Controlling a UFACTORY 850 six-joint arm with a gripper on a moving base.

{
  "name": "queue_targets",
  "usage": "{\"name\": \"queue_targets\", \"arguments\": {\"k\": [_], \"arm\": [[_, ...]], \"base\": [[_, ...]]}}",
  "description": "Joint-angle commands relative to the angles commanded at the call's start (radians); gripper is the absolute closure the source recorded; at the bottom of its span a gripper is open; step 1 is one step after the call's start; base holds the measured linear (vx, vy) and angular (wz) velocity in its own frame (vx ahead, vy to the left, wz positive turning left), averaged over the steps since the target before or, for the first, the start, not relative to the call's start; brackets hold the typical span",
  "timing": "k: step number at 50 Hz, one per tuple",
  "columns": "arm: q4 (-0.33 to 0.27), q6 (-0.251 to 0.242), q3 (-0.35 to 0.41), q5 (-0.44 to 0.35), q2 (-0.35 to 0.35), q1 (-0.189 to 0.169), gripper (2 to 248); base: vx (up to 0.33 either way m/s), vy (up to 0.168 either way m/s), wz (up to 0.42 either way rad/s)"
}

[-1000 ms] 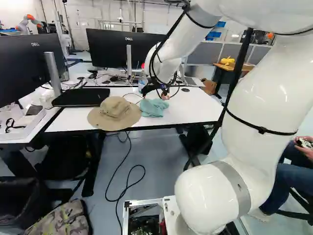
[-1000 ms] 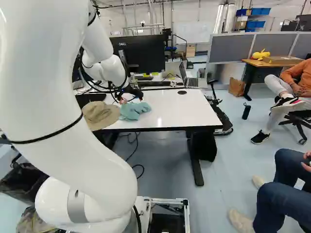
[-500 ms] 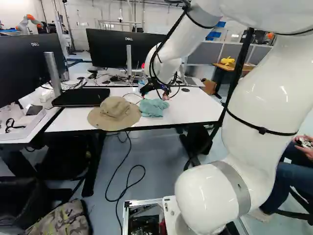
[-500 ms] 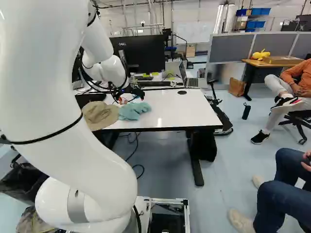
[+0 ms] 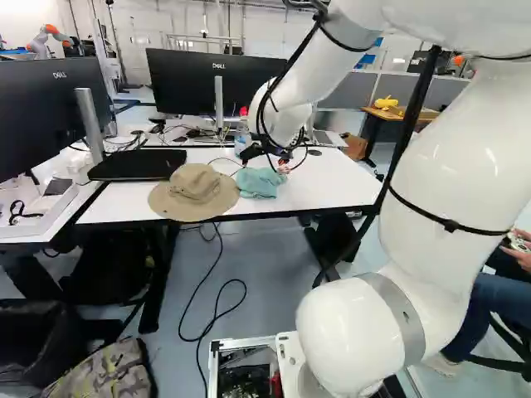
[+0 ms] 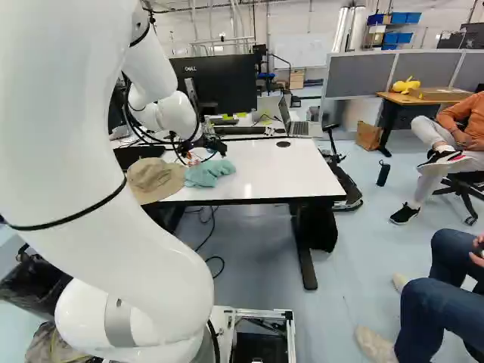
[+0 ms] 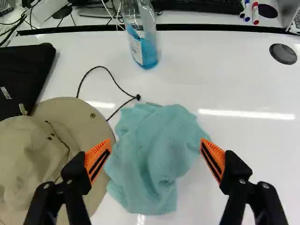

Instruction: Clean the table with the green towel

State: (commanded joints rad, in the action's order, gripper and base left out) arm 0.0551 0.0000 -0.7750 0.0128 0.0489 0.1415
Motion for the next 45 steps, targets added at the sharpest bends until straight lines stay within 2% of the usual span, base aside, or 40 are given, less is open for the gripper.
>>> {"name": "queue_targets", "arguments": {"k": [23, 45], "arm": [[-0.009, 0.0, 0.11, -0.141, -0.052, -0.023, 3], [-0.021, 0.0, 0.257, -0.331, -0.122, -0.053, 3]], "base": [[0.0, 0.0, 0.0], [0.0, 0.0, 0.0]]}}
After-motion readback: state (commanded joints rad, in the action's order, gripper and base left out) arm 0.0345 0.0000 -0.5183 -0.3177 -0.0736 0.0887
